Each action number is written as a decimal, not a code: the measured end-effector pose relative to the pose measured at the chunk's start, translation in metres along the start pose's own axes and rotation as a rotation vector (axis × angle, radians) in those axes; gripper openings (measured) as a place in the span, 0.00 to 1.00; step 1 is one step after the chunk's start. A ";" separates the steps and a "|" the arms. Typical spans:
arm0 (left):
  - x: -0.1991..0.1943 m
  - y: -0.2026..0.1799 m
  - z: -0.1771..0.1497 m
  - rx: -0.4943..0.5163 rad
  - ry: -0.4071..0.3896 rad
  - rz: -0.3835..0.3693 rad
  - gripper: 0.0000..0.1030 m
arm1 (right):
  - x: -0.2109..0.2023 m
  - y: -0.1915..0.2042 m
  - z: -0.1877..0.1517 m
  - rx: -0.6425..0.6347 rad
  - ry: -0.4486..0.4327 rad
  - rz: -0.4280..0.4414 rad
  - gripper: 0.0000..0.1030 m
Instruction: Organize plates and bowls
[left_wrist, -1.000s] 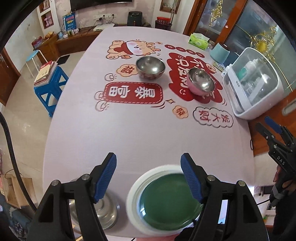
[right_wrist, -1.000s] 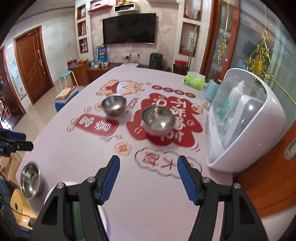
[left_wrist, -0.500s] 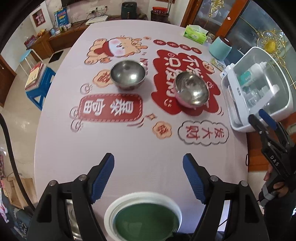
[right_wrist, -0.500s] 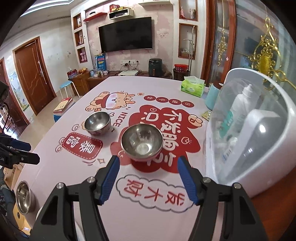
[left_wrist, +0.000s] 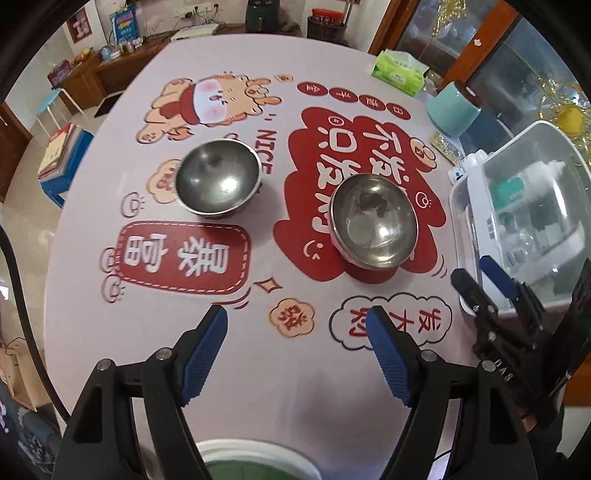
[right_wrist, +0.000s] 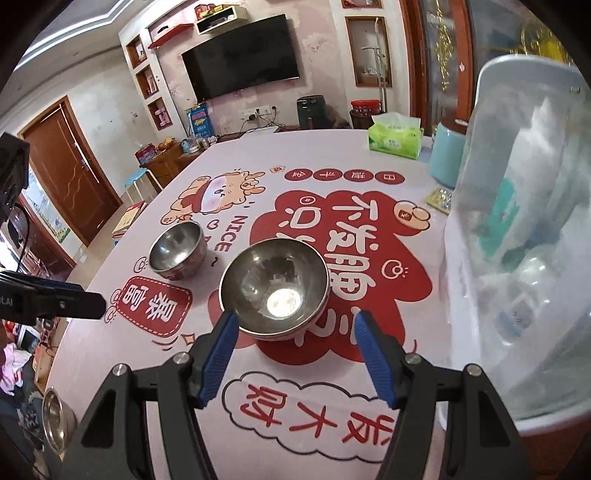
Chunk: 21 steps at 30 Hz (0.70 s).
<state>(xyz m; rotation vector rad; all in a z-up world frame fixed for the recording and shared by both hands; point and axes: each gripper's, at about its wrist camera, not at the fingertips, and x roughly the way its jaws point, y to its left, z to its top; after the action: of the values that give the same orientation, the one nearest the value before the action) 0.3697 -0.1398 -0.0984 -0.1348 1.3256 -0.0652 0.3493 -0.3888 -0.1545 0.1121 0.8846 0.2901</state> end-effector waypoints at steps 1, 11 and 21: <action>0.008 -0.002 0.003 0.000 0.003 -0.007 0.74 | 0.007 -0.001 -0.001 0.002 0.000 0.003 0.63; 0.077 -0.023 0.036 0.000 0.000 -0.058 0.74 | 0.054 -0.010 -0.015 0.025 0.035 0.058 0.63; 0.134 -0.027 0.046 -0.046 0.011 -0.047 0.74 | 0.083 -0.028 -0.026 0.116 0.041 0.120 0.63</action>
<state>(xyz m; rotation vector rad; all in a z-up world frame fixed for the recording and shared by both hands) 0.4477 -0.1807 -0.2126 -0.2047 1.3358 -0.0755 0.3845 -0.3919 -0.2394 0.2685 0.9367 0.3534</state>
